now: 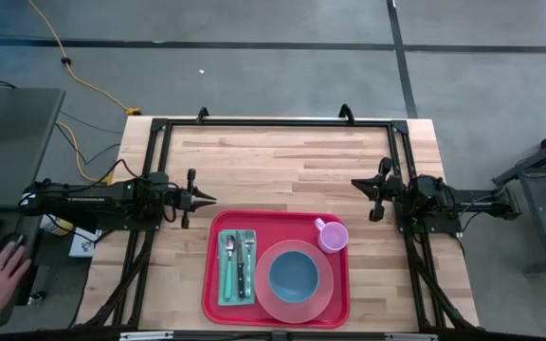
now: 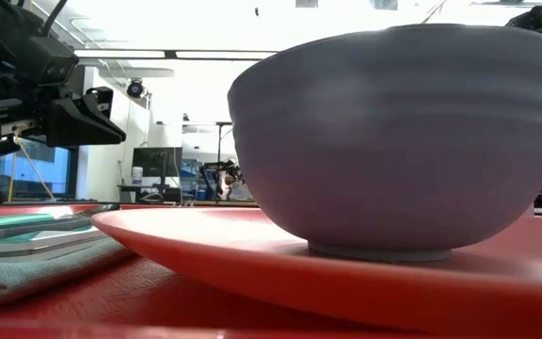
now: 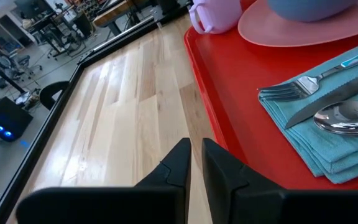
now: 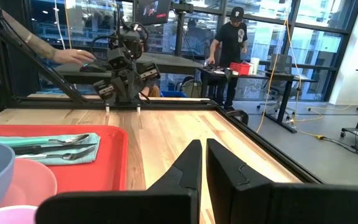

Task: Set up tray
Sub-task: Return to Home Position

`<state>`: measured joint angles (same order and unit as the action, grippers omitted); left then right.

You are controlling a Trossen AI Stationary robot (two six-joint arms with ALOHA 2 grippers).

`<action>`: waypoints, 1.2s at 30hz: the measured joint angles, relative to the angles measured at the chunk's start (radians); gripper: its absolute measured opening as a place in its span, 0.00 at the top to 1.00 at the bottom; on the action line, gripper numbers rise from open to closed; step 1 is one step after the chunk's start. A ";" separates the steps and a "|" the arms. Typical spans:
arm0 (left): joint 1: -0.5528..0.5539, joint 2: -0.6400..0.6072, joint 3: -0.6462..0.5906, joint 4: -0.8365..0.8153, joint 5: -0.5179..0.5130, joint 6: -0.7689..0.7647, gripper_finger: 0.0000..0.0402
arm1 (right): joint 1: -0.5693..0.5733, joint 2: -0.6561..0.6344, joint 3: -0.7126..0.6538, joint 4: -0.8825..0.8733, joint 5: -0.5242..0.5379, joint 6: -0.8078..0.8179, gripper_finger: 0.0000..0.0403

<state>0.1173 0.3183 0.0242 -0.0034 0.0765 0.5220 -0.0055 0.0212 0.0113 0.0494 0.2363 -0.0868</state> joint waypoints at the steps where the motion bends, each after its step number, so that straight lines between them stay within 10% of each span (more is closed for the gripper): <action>1: 0.000 0.000 0.000 0.000 0.000 0.000 0.83 | 0.000 0.000 0.000 0.000 0.000 0.000 1.00; 36: -0.066 0.000 0.000 0.000 -0.035 0.000 0.83 | 0.000 0.000 -0.001 0.000 0.000 0.000 1.00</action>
<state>0.0517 0.3180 0.0238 -0.0032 0.0410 0.5220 -0.0055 0.0214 0.0105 0.0494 0.2359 -0.0868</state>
